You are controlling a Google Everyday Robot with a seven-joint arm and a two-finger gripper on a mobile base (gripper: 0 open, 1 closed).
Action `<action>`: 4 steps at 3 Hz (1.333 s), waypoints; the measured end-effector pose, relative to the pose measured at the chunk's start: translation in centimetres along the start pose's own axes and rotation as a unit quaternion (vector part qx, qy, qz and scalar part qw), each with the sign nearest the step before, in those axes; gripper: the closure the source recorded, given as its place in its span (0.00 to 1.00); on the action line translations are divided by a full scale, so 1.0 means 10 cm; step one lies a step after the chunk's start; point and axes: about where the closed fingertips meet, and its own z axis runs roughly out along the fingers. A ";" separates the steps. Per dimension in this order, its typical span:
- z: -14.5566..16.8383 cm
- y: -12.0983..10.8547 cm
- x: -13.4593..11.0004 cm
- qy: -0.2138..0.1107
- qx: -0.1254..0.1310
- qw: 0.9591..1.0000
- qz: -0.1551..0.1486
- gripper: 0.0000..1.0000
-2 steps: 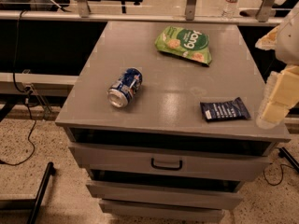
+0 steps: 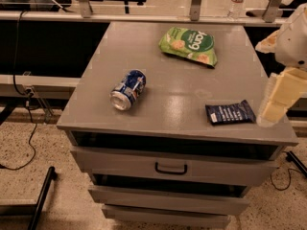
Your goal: Move rxbar blueberry near green rice chip bag
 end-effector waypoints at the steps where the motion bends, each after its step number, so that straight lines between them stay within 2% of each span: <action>1: 0.62 -0.30 0.00 -0.058 -0.035 0.998 -0.015 0.00; 2: 0.97 -0.40 -0.04 -0.090 -0.058 0.994 -0.027 0.00; 3: 1.16 -0.38 0.05 -0.107 -0.075 0.991 -0.027 0.00; 4: 1.31 -0.34 0.15 -0.108 -0.087 0.990 -0.026 0.00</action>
Offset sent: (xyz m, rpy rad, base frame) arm 0.0907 0.0176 -0.1145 0.2532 0.0842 0.1784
